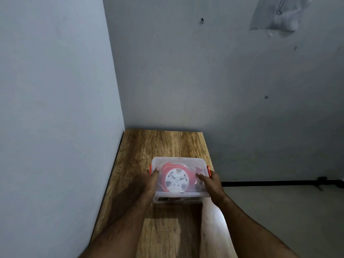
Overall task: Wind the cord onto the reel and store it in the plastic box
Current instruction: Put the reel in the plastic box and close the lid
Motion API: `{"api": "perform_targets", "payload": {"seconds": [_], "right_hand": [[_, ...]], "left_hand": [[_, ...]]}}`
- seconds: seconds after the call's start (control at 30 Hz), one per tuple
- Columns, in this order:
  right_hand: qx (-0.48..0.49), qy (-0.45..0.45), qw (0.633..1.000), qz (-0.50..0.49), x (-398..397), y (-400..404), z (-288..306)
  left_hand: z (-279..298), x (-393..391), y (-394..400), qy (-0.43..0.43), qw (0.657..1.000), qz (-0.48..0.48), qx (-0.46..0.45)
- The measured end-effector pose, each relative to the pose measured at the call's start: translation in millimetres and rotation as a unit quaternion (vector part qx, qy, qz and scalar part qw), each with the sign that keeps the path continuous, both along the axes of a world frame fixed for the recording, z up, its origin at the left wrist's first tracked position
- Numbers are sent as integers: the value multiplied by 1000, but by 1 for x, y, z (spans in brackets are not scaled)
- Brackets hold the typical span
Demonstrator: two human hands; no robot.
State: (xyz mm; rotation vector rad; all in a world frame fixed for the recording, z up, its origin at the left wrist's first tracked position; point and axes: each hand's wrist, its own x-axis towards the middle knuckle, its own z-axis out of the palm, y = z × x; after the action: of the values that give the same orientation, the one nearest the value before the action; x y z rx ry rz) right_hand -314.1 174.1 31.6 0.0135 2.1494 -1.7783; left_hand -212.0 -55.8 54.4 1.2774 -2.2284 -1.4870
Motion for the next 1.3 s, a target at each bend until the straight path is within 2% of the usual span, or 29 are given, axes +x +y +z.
{"api": "perform_targets", "payload": {"seconds": [0.3, 0.63, 0.97, 1.23, 1.3], "right_hand": [[-30, 19, 999, 4, -44, -26, 31], [-46, 44, 998, 1, -123, -73, 50], [0, 49, 999, 12, -191, -112, 18], [6, 46, 999, 3, -209, -123, 6], [-4, 26, 1000, 3, -212, -122, 3]], "left_hand": [[25, -50, -27, 47, 998, -7, 32], [44, -128, -72, 12, 999, -31, -1], [27, -187, -107, 9, 1000, -11, 20], [4, -210, -123, -12, 1000, -9, -1], [3, -212, -125, -16, 1000, -6, 22]]}}
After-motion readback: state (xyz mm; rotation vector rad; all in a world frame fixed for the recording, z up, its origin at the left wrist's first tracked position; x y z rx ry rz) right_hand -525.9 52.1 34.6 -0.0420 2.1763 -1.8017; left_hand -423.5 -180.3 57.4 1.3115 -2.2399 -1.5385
